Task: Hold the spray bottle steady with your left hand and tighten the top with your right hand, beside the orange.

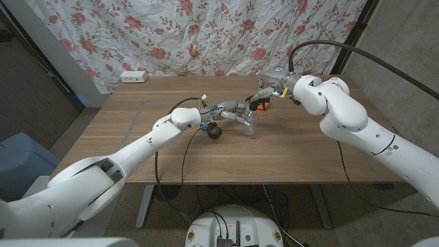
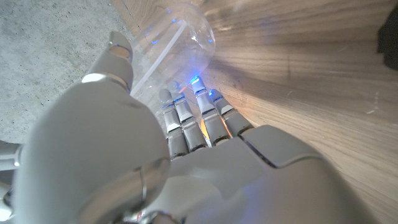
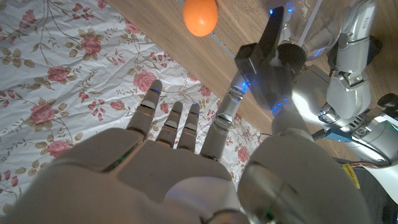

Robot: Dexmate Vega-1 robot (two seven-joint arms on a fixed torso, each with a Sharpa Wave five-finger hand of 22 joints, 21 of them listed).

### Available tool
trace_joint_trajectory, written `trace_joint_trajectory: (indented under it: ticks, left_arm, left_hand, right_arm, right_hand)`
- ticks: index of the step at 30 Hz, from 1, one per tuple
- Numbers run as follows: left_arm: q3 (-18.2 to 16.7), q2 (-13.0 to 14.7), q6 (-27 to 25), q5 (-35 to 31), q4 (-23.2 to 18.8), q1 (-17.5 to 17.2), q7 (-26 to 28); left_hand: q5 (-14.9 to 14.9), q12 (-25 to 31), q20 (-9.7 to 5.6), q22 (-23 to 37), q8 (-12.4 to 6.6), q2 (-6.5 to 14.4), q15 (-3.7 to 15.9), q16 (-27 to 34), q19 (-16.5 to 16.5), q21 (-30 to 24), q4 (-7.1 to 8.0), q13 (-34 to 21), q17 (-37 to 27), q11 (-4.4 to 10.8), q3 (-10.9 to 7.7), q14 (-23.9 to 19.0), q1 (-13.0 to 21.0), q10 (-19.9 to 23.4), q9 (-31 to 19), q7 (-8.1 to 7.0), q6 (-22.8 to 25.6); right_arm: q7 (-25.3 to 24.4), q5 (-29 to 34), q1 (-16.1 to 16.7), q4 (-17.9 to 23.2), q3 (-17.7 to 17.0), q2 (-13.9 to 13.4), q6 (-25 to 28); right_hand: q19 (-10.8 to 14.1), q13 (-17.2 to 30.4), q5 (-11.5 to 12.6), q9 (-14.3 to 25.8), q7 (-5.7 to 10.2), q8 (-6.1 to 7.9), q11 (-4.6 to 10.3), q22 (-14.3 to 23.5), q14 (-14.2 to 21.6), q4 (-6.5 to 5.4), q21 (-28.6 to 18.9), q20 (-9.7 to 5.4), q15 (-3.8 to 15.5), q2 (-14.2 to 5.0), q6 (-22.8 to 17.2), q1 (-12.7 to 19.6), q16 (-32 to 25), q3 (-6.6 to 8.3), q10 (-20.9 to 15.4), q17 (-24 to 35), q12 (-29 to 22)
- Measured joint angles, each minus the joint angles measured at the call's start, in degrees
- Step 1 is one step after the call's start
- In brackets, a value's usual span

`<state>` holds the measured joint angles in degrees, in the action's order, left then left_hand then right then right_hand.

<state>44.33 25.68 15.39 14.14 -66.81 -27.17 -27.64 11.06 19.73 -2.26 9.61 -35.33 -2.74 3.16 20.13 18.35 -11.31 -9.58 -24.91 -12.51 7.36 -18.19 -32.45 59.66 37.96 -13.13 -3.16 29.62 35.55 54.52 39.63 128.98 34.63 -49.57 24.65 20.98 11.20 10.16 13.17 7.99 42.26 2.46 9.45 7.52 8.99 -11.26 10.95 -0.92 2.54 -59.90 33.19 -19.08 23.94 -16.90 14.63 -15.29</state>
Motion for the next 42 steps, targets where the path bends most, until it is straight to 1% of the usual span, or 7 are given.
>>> trace_joint_trajectory:
  ticks: [7, 12, 18, 20, 27, 38, 42]
  left_arm:
    - [0.0, 0.0, 0.1, 0.0, -0.1, -0.2, 0.1]
    - [0.0, 0.0, 0.1, 0.0, -0.2, -0.3, 0.2]
    - [0.0, -0.1, 0.2, -0.1, -0.2, -0.4, 0.2]
    - [0.0, -0.1, 0.3, -0.1, -0.2, -0.4, 0.2]
    - [0.0, -0.4, 0.5, 0.0, 0.4, -0.4, 0.2]
    - [0.2, -0.8, 0.9, 0.0, 1.4, 0.1, -0.3]
    - [0.2, -1.0, 1.0, 0.0, 1.8, 0.2, -0.4]
  left_hand:
    - [0.0, -0.1, 0.0, 0.0, 0.0, 0.0, 0.0, -0.2, 0.0, 0.0, 0.0, 0.0, 0.0, 0.0, 0.0, 0.0, 0.0, 0.0, 0.0, 0.0, 0.0]
    - [0.0, -0.1, 0.0, 0.0, 0.0, 0.0, 0.0, -0.2, 0.0, 0.0, 0.0, 0.0, 0.0, 0.0, 0.0, 0.0, 0.0, 0.0, 0.1, 0.0, 0.0]
    - [0.2, -0.2, 0.0, 0.0, 0.0, 0.0, 0.0, -0.2, 0.0, 0.0, -0.01, 0.0, 0.0, 0.01, 0.0, 0.0, 0.0, 0.0, 0.3, 0.0, 0.0]
    - [0.2, -0.1, 0.0, 0.0, 0.0, 0.0, 0.0, -0.2, 0.0, 0.0, -0.01, 0.0, 0.0, 0.01, 0.0, 0.0, 0.0, 0.0, 0.3, 0.0, 0.0]
    - [0.2, 0.0, 0.0, 0.0, 0.0, 0.0, 0.0, -0.2, 0.0, 0.0, -0.02, 0.0, 0.0, 0.01, 0.0, 0.0, 0.0, 0.0, 0.3, 0.0, 0.0]
    - [0.2, 0.0, 0.0, 0.0, 0.0, 0.0, -0.2, -0.4, 0.0, 0.0, -0.03, 0.0, 0.0, 0.02, 0.01, -0.2, 0.0, 0.0, 0.3, 0.0, 0.0]
    - [0.2, 0.0, 0.0, 0.0, 0.0, 0.0, -0.2, -0.4, 0.0, 0.0, -0.02, 0.0, 0.0, 0.02, 0.01, -0.2, 0.0, 0.0, 0.3, 0.0, 0.0]
  right_arm:
    - [-0.2, 1.3, 0.9, 0.4, 0.1, 0.7, 0.6]
    - [-0.5, 2.3, 1.4, 0.6, 0.1, 1.3, 1.1]
    - [-0.8, 3.7, 2.0, 0.7, 0.2, 2.0, 1.8]
    - [-0.8, 3.7, 2.1, 0.7, 0.2, 2.3, 1.8]
    - [-0.8, 5.5, 2.5, 0.6, 0.5, 3.3, 2.9]
    - [-0.5, 8.1, 2.8, 0.1, 1.1, 4.9, 4.1]
    - [0.0, 8.9, 2.8, -0.1, 1.2, 5.4, 4.4]
  right_hand:
    - [0.8, 0.0, 0.0, -1.2, -0.19, 0.56, 0.79, 0.0, 1.5, -0.15, 0.0, -0.77, 0.71, -0.31, -3.1, 0.3, -0.6, -0.15, -2.5, 0.0, 0.0]
    - [1.2, 0.0, 0.0, -1.5, -0.53, 0.78, 0.82, 0.0, 2.3, -0.15, 0.0, -0.82, 1.21, -0.31, -4.4, 0.3, -0.9, -0.14, -3.7, 0.0, 0.0]
    - [2.0, 0.0, 0.0, -1.6, -0.48, 1.45, 1.45, 0.0, 3.6, -0.39, 0.0, -0.82, 1.94, -0.3, -6.7, 0.3, -1.4, -0.38, -5.5, 0.0, -0.6]
    - [2.0, 0.0, 0.0, -1.7, -0.7, 1.79, 1.23, 0.0, 3.8, -0.39, 0.0, -0.82, 2.12, -0.3, -7.3, 0.3, -1.5, -0.38, -6.1, 0.0, -0.6]
    - [2.8, 0.0, 0.0, -2.2, -1.36, 2.33, 1.97, 0.0, 5.7, -0.39, 0.0, -1.53, 2.91, -0.6, -10.8, 0.6, -1.9, -0.37, -8.6, -0.2, -0.8]
    - [3.7, -0.3, 0.0, -2.3, -1.53, 3.34, 2.51, 0.0, 7.3, -0.39, 0.0, -1.65, 3.15, -1.39, -14.2, 1.4, -2.8, -0.37, -10.7, -0.3, -0.8]
    - [3.9, -0.3, 0.0, -2.2, -1.52, 3.45, 2.56, 0.0, 7.4, -0.21, 0.0, -1.86, 3.11, -1.51, -14.4, 1.5, -2.8, -0.19, -11.4, -0.3, -0.8]
